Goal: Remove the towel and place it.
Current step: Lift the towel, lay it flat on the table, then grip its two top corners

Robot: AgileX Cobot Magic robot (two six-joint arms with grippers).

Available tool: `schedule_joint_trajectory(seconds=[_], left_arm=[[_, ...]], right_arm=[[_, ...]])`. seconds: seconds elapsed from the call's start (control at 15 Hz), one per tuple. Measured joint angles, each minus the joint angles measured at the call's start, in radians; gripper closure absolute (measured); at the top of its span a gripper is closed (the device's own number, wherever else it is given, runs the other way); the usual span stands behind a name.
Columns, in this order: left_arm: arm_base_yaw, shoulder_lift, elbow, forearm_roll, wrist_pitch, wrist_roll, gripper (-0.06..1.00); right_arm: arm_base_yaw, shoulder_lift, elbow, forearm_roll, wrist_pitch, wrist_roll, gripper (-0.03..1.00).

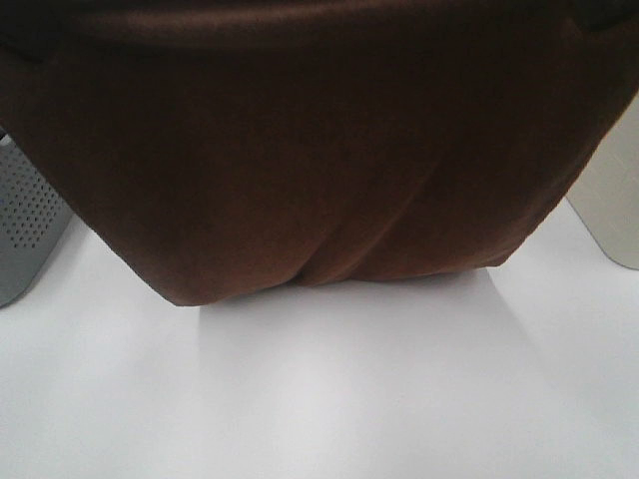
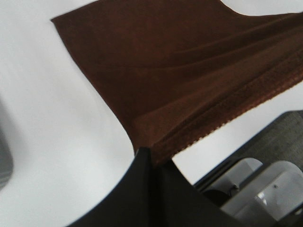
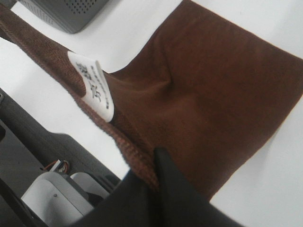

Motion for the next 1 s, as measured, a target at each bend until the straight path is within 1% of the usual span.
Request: schedule_joint_trajectory(seconds=[0.13,0.33,0.47,0.67,0.93,1.0], left_arm=[[0.000,-0.025,0.088,-0.086,0.000,0.054,0.94],[-0.012,-0.033,0.236,-0.152,-0.005,0.083,0.94],[-0.055,-0.033,0.304,-0.156,-0.005,0.083,0.94],[-0.136,0.007,0.343,-0.140,-0.001,0.070,0.94],[-0.258,0.171,0.352,-0.113,0.018,0.063,0.94],[-0.290,0.233,0.352,-0.108,0.019,0.063,0.94]], right_arm=[[0.000,-0.061,0.112,-0.032,-0.001,0.000,0.96],[0.000,-0.097,0.271,-0.040,-0.003,0.033,0.96],[0.000,-0.095,0.339,-0.043,-0.004,0.055,0.96],[0.000,-0.068,0.415,-0.054,-0.004,0.078,0.96],[-0.001,0.016,0.530,-0.050,0.002,0.095,0.96],[-0.003,0.063,0.579,-0.008,0.002,0.096,0.96]])
